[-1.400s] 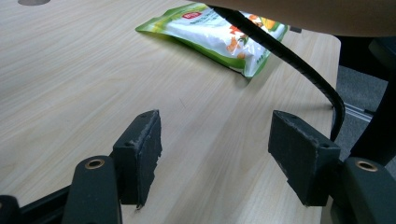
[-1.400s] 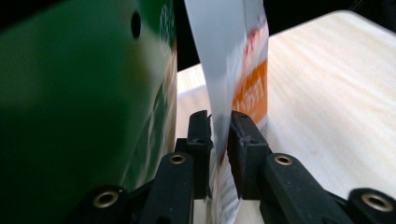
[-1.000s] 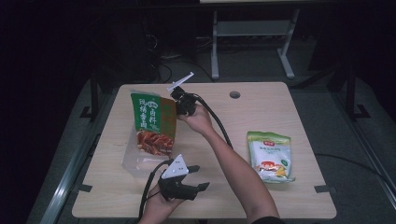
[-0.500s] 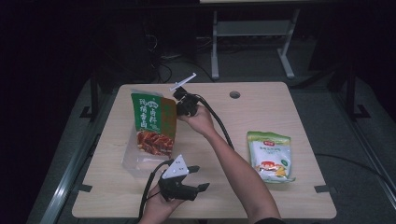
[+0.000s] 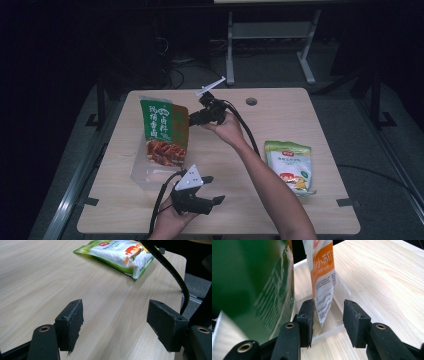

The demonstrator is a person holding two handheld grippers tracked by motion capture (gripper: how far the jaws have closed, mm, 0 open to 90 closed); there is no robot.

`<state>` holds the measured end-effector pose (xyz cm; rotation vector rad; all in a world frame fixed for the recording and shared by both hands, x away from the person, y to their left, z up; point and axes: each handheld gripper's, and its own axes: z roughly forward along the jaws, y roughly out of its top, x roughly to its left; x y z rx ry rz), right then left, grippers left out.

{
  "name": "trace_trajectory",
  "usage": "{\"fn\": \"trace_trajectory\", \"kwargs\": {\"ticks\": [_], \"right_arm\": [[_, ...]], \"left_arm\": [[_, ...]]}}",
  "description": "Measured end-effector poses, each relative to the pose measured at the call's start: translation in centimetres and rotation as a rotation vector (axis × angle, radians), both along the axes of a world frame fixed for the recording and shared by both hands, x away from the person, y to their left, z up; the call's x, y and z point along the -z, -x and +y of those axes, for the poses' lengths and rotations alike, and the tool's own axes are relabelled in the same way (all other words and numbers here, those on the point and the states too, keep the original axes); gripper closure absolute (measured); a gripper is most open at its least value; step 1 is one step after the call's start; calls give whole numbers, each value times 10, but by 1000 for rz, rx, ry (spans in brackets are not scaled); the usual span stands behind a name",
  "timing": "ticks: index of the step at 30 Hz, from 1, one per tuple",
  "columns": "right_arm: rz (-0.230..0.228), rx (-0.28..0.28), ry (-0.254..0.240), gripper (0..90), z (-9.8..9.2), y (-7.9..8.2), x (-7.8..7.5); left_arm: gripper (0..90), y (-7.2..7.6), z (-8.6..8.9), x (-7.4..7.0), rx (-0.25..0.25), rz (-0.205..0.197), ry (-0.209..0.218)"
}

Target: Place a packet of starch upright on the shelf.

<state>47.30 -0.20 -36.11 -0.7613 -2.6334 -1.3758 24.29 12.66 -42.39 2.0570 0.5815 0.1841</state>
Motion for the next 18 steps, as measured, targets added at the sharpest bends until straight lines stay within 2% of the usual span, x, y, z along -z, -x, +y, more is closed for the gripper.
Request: {"fn": "trace_trajectory", "kwargs": {"ticks": [6, 18], "right_arm": [[-10, 17, 3, 560, -23, 7, -2], [-20, 20, 20, 514, -52, 27, -4]], "left_arm": [[280, -2, -2, 0, -1, 5, 4], [269, -7, 1, -3, -18, 6, 9]]}}
